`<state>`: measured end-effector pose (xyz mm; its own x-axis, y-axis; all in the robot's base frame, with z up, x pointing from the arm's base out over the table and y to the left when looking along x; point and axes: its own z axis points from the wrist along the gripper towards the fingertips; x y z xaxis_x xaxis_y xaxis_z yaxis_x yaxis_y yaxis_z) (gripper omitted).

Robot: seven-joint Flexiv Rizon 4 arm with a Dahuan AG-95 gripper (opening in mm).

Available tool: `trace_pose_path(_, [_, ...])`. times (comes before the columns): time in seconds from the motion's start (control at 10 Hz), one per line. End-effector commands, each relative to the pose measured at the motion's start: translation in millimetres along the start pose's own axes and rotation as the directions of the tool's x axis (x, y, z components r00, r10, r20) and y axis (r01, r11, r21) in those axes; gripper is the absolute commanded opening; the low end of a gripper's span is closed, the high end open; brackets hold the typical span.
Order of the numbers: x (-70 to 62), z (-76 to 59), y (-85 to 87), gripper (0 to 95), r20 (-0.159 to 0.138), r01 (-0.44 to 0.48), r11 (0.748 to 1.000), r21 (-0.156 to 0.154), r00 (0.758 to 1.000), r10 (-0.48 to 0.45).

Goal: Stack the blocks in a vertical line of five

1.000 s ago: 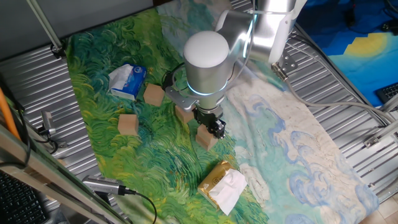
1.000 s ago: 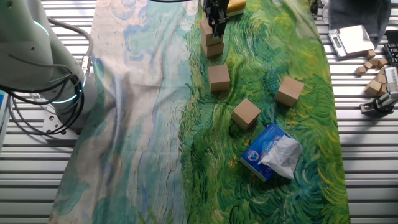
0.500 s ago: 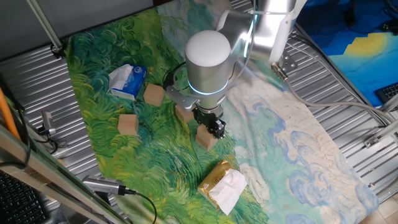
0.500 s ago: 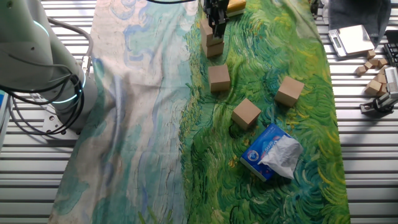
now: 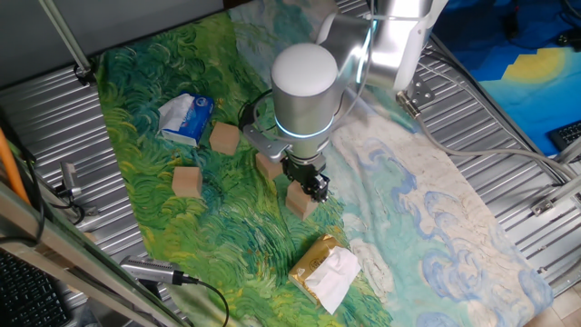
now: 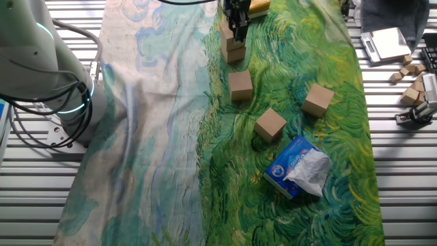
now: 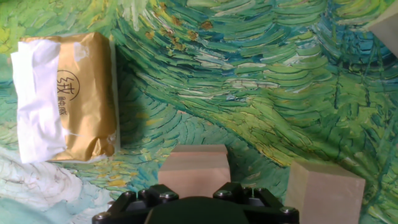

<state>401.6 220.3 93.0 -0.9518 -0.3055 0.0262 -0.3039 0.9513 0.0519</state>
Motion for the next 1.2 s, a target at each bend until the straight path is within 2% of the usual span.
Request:
trace_pose_path(0.1, [0.3, 1.0, -0.6, 0.0, -0.002, 0.001, 1.000, -0.001, 1.000, -0.001])
trace_pose_path(0.6, [0.5, 0.7, -0.4, 0.0, 0.004, -0.007, 1.000, -0.003, 1.000, 0.007])
trace_pose_path(0.7, [0.5, 0.5, -0.4, 19.0, 0.006, -0.001, 1.000, -0.004, 1.000, 0.001])
trace_pose_path(0.8, [0.6, 0.5, -0.4, 19.0, 0.005, 0.001, 1.000, -0.003, 1.000, -0.001])
trace_pose_path(0.9, [0.7, 0.6, -0.4, 38.0, 0.005, 0.003, 1.000, -0.003, 1.000, -0.003])
trace_pose_path(1.0, [0.8, 0.6, -0.4, 38.0, 0.004, 0.006, 1.000, -0.003, 1.000, -0.006])
trace_pose_path(1.1, [0.9, 0.6, -0.5, 57.0, 0.003, 0.010, 1.000, -0.003, 1.000, -0.010])
trace_pose_path(1.2, [0.9, 0.6, -0.5, 57.0, 0.003, 0.014, 1.000, -0.004, 1.000, -0.014])
